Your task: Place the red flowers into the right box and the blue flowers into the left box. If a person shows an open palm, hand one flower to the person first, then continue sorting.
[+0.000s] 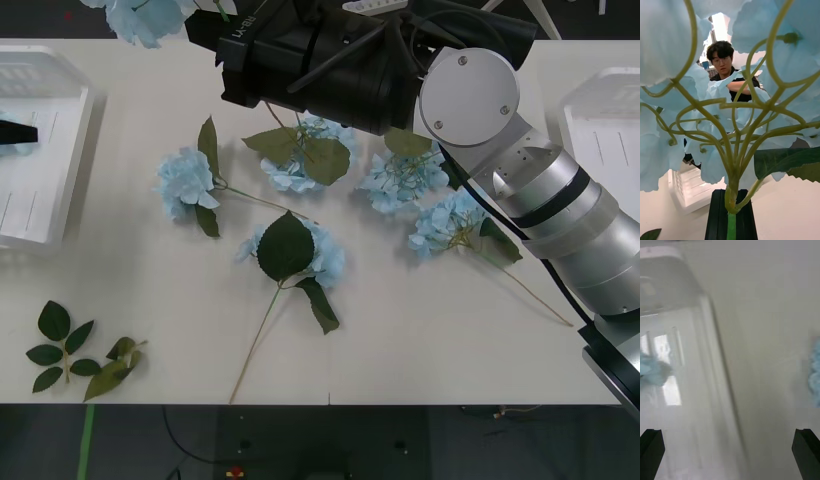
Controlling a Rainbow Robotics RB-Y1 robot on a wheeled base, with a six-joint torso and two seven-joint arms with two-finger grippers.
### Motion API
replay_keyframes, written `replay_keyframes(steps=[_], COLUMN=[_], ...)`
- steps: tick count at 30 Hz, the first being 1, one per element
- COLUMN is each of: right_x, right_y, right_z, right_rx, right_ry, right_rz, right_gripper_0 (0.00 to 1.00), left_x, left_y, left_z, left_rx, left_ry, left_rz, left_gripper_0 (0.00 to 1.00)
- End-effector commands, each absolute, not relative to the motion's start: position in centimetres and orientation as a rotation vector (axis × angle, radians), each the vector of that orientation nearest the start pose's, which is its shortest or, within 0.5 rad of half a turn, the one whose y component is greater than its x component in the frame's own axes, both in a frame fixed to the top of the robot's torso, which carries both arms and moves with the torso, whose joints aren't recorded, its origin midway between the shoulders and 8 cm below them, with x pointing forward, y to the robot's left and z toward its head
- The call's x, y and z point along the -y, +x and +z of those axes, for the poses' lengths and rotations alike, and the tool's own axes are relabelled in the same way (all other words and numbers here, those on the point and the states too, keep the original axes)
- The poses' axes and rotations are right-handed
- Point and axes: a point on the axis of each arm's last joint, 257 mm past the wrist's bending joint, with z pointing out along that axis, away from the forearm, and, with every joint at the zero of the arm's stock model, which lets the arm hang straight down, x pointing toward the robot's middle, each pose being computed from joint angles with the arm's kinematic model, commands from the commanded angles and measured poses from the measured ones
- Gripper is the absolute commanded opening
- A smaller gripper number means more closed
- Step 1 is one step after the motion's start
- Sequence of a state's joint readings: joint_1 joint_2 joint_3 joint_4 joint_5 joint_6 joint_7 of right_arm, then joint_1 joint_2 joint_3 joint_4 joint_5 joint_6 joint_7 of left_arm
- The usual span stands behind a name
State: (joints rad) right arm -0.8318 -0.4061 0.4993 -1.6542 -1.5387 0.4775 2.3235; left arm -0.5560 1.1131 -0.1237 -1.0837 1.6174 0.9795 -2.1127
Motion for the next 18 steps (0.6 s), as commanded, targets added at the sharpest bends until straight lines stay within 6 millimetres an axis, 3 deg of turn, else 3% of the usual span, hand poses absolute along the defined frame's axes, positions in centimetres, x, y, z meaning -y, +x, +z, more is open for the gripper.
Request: replay_keyframes(steps=[1, 4, 9, 13, 18], right_x=[-14.3, -14.2, -14.3, -14.3, -14.3], right_y=[46.1, 46.1, 46.1, 46.1, 46.1], right_z=[7.3, 7.2, 7.3, 7.3, 7.3], right_rx=[-1.106, -1.107, -1.106, -1.106, -1.106], right_ry=[-0.982, -0.98, -0.982, -0.982, -0.982], right_rz=[0.833, 0.833, 0.833, 0.833, 0.833], right_gripper_0=[0.0, 0.0, 0.0, 0.0, 0.0], left_x=[-41.3, -37.0, -28.1, -22.7, -17.4], left_y=[52.3, 49.8, 45.1, 43.8, 44.1], left_z=[-10.5, -10.3, -10.4, -9.8, -8.4], left_rx=[-2.137, -2.073, -1.926, -1.817, -1.708], left_ry=[0.278, 0.336, 0.316, 0.285, 0.206], left_rz=[-0.469, -0.555, -0.787, -0.924, -1.112], left_gripper_0=[1.0, 1.0, 1.0, 1.0, 1.0])
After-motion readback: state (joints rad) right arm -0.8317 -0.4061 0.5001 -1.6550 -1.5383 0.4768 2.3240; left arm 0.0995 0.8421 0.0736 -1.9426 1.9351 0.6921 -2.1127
